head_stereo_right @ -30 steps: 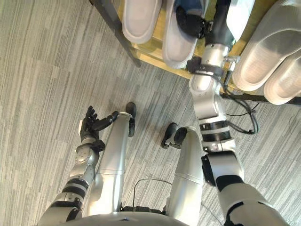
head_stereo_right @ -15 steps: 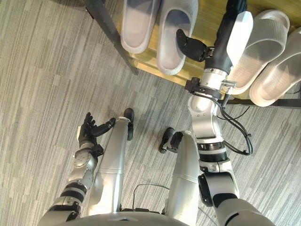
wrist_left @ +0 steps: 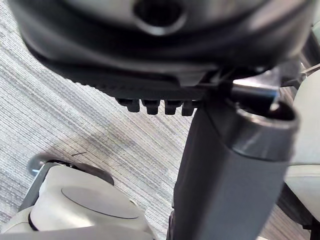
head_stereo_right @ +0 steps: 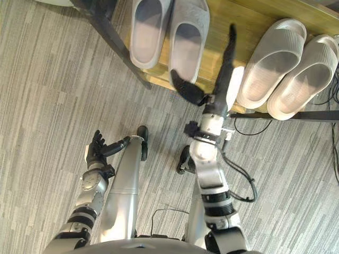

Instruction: Organize the slippers on the shoe rack

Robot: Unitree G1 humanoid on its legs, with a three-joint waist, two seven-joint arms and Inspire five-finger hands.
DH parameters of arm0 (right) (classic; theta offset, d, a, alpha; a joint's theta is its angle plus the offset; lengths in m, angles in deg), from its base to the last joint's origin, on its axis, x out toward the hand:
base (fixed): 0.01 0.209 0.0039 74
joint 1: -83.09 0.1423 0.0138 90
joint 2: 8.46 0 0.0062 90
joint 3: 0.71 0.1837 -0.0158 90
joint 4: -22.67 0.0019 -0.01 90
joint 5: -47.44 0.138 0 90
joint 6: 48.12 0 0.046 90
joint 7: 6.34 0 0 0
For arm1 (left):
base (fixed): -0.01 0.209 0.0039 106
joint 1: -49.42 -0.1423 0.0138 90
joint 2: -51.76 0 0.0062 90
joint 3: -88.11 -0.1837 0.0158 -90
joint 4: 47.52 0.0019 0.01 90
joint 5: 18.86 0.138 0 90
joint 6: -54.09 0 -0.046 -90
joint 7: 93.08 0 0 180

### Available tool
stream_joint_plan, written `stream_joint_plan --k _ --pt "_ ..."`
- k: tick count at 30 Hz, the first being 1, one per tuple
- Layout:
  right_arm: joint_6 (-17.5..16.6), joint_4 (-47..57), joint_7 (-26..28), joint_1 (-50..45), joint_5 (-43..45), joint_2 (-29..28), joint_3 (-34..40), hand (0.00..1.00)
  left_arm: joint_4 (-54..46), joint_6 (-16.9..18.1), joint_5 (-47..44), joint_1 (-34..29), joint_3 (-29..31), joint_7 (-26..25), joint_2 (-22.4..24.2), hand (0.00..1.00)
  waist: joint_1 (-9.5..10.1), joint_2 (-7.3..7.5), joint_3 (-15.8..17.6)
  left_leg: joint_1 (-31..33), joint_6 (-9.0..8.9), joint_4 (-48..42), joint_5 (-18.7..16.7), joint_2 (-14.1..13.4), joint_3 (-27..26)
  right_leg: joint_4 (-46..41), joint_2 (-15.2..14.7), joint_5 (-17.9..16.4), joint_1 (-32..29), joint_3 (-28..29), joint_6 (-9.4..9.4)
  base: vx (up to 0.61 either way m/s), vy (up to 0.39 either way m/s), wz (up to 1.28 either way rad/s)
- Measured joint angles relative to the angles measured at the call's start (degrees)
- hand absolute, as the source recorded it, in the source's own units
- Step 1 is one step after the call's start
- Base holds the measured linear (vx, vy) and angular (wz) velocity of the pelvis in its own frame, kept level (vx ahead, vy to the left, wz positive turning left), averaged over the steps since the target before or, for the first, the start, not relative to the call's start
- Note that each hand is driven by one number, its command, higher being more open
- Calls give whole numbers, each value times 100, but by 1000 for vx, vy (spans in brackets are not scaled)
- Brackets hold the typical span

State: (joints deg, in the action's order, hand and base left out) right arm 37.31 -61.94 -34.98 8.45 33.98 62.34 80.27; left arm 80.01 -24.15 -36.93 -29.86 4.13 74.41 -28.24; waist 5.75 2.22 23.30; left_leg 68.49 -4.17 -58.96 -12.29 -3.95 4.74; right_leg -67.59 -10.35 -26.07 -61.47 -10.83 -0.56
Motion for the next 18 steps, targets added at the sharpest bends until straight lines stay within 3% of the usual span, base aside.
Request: stream_joint_plan --k 3,18 --pt "-296 -203 284 -118 755 -112 -3 100 -4 -3 18 31 11 -6 39 100 5 4 -2 -125 -23 121 20 -20 -34 102 21 48 88 20 -2 7 9 -3" --pt "-1000 -587 730 173 2840 -114 71 100 105 -8 79 244 185 -4 303 100 -12 16 -7 -263 -46 290 49 -47 -48 259 48 84 212 5 3 0 1 0"
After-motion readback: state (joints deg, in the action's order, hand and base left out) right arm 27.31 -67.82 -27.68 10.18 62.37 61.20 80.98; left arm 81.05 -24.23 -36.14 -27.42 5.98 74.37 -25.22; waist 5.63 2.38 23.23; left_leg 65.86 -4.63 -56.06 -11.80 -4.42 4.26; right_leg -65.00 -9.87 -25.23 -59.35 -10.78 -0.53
